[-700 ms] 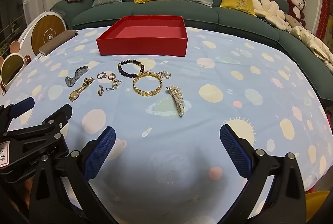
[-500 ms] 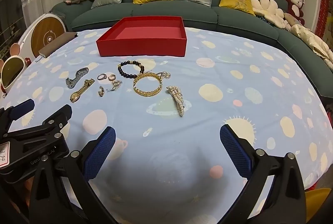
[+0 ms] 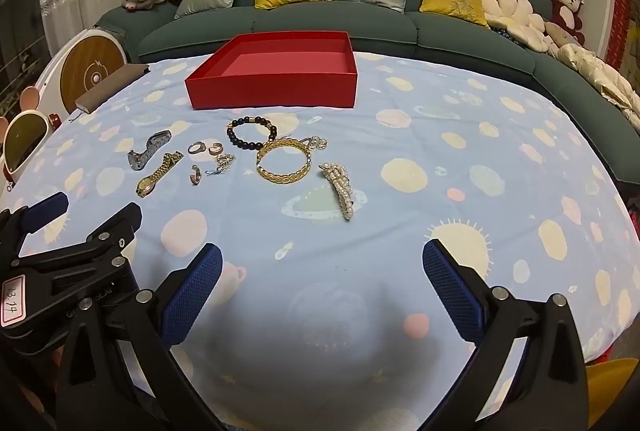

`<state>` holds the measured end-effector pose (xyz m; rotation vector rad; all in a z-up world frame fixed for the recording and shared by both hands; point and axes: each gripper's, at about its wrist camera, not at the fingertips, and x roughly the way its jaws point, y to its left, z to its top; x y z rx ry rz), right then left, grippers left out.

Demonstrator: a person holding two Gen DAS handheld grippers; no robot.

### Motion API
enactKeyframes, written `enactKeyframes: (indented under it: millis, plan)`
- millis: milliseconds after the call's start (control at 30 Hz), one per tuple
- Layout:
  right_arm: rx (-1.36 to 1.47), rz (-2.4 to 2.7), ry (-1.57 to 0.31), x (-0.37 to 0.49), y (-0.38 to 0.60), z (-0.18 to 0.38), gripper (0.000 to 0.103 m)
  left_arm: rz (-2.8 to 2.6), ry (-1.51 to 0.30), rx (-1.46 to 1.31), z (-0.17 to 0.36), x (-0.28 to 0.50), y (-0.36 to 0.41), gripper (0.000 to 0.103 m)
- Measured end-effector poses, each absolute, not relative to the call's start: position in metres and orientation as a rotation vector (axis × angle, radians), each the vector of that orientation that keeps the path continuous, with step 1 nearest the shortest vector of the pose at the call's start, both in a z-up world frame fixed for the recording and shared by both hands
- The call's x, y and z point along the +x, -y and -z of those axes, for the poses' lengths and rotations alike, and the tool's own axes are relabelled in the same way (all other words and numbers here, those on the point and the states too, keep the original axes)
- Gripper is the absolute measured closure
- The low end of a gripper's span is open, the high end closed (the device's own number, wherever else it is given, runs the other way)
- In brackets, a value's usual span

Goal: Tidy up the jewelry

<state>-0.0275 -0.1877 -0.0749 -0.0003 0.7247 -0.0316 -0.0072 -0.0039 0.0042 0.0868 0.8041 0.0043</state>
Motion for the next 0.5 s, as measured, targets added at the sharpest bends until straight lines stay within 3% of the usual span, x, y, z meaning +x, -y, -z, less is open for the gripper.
enactKeyframes:
  millis: [500]
  plan:
    - [0.001, 0.028, -0.724, -0.0300, 0.1885, 0.0761, 0.005, -0.010, -0.809, 0.087, -0.0017, -0.0068, 0.0041, 0.011]
